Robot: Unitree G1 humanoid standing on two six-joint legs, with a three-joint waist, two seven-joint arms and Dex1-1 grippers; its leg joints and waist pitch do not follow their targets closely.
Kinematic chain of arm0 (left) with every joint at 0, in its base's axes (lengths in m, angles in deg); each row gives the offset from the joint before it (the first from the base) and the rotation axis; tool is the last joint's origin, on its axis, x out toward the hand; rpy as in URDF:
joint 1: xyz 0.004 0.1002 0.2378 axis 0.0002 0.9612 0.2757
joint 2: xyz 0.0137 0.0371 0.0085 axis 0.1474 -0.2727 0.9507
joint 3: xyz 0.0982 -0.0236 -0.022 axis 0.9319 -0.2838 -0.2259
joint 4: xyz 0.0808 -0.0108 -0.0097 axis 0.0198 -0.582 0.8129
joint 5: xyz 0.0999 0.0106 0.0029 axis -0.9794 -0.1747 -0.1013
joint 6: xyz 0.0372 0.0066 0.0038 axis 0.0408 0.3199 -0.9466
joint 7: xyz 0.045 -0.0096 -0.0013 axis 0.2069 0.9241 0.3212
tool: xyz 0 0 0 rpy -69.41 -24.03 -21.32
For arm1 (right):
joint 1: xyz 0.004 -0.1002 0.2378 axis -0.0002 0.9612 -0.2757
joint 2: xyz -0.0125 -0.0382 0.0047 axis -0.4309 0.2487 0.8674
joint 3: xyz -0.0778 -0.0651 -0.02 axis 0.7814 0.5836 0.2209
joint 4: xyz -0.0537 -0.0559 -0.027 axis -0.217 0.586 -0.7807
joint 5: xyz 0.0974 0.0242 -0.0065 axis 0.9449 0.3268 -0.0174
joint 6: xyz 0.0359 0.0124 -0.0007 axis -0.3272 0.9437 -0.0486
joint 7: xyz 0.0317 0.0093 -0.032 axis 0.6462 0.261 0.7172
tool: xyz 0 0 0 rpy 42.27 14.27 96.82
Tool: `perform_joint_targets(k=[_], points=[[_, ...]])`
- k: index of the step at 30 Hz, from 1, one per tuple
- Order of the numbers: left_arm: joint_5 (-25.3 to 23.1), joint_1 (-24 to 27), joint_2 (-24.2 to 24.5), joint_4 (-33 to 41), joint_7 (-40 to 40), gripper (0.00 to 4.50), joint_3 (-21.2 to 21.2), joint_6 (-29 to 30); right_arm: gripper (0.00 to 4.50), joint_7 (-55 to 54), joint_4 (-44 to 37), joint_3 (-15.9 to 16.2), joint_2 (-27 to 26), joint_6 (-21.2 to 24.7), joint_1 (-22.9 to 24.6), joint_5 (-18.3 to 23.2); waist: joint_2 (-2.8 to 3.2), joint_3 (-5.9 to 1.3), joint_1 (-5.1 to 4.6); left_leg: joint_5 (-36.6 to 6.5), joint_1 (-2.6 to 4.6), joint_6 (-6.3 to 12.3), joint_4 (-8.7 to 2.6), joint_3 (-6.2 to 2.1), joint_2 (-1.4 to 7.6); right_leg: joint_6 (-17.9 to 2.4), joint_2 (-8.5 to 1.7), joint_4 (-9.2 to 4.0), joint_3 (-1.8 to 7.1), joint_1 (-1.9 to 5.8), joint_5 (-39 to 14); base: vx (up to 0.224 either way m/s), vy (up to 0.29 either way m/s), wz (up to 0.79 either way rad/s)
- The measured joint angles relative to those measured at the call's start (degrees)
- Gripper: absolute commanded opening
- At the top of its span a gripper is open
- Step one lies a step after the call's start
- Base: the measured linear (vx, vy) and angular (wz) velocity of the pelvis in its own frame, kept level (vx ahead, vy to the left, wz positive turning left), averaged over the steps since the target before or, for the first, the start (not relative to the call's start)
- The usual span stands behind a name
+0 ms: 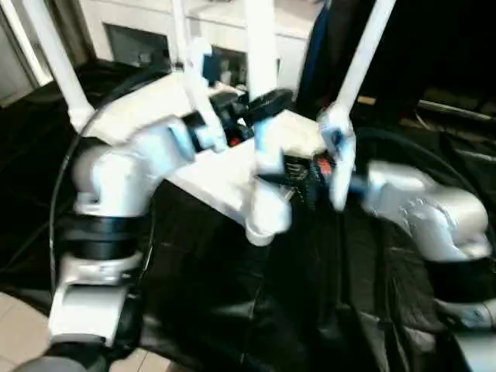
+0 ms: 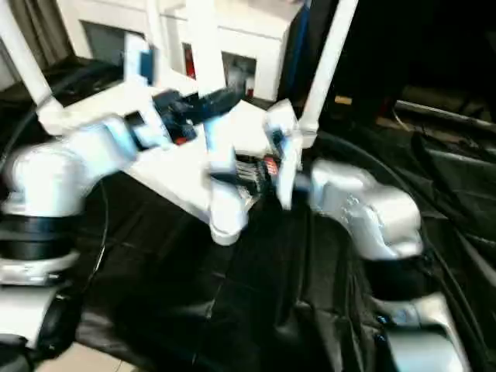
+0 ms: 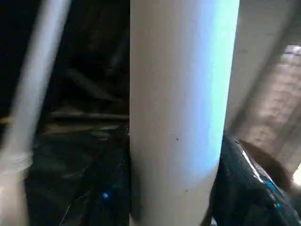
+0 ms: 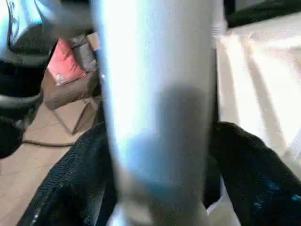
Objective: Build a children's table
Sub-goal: Pick table leg
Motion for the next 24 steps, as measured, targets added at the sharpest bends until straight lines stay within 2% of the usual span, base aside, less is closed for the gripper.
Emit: perform_joint_targets(k=[4,6,9,11,15,16,19,21,24], points=[[2.6,0.0,0.3,0.5,-3.5,1.82,-0.7,1.6,3.43,3.2,-1.1,0.8,1.0,1.1,0.0,2.0,0.00,0.00,0.02,0.0,0.07,0.00,0.00,0.00,0.01,0.1,0.00,0.02,0.00,0.04,-0.1,0.000,0.000,0.00],[2.7,0.0,0.6,1.2,-4.5,1.82,-0.6,1.6,3.09,3.6,-1.2,0.8,0.8,1.2,0.0,2.5,0.00,0.00,0.02,0.0,0.07,-0.01,0.00,0.00,0.00,0.1,0.00,0.02,0.01,0.05,-0.1,0.000,0.000,0.00],[2.7,0.0,0.9,1.4,-4.6,1.82,-0.2,1.5,3.03,3.9,-1.2,1.0,0.7,1.9,0.0,2.9,0.00,0.00,0.10,0.0,0.06,-0.02,0.00,0.00,0.00,0.2,0.00,0.02,0.01,0.06,-0.1,0.000,0.000,0.00],[2.6,0.0,0.9,1.4,-4.6,1.82,0.2,1.4,2.66,4.1,-1.2,1.1,0.7,2.0,0.0,2.8,0.00,0.00,0.21,0.0,0.05,-0.03,0.00,0.00,0.00,0.2,0.00,0.02,0.02,0.08,-0.1,0.000,0.000,0.00],[1.6,0.0,0.9,1.3,-4.7,1.82,0.3,1.2,2.56,4.1,-1.2,1.4,0.7,2.1,0.0,2.7,0.00,0.00,0.16,0.1,0.06,-0.09,0.00,0.00,0.00,0.2,0.00,0.02,0.01,0.08,-0.1,0.000,0.000,0.00],[1.4,0.0,0.9,1.2,-4.7,1.82,0.4,1.0,2.27,4.0,-1.2,1.4,0.7,2.0,0.0,2.5,0.00,0.00,0.16,0.1,0.06,-0.09,0.00,0.00,0.00,0.2,0.00,0.02,0.01,0.08,-0.1,0.000,0.000,0.00],[0.4,0.0,0.9,0.4,-4.6,1.82,0.9,-0.1,2.15,3.4,-1.3,1.5,0.4,1.2,0.0,1.6,0.00,0.00,0.15,0.1,0.05,-0.10,0.00,-0.01,0.00,0.2,0.00,0.02,0.01,0.07,-0.1,0.000,0.000,0.00],[-0.8,-0.1,0.7,-0.3,-2.8,2.38,0.9,-0.6,2.05,1.4,-0.8,1.4,-1.0,-0.3,0.0,0.3,0.01,0.00,0.02,0.1,0.09,-0.12,0.00,-0.01,0.00,0.2,0.00,0.02,0.01,0.08,-0.1,0.000,0.000,0.00],[-4.9,-0.7,0.2,-2.4,1.8,2.63,1.9,-1.4,1.97,-4.6,2.1,1.1,-4.2,-2.8,0.0,-2.6,0.01,0.00,-0.02,0.1,0.04,-0.23,0.00,-0.03,0.01,0.2,0.00,0.02,0.00,0.05,-0.1,0.000,0.000,0.00]])
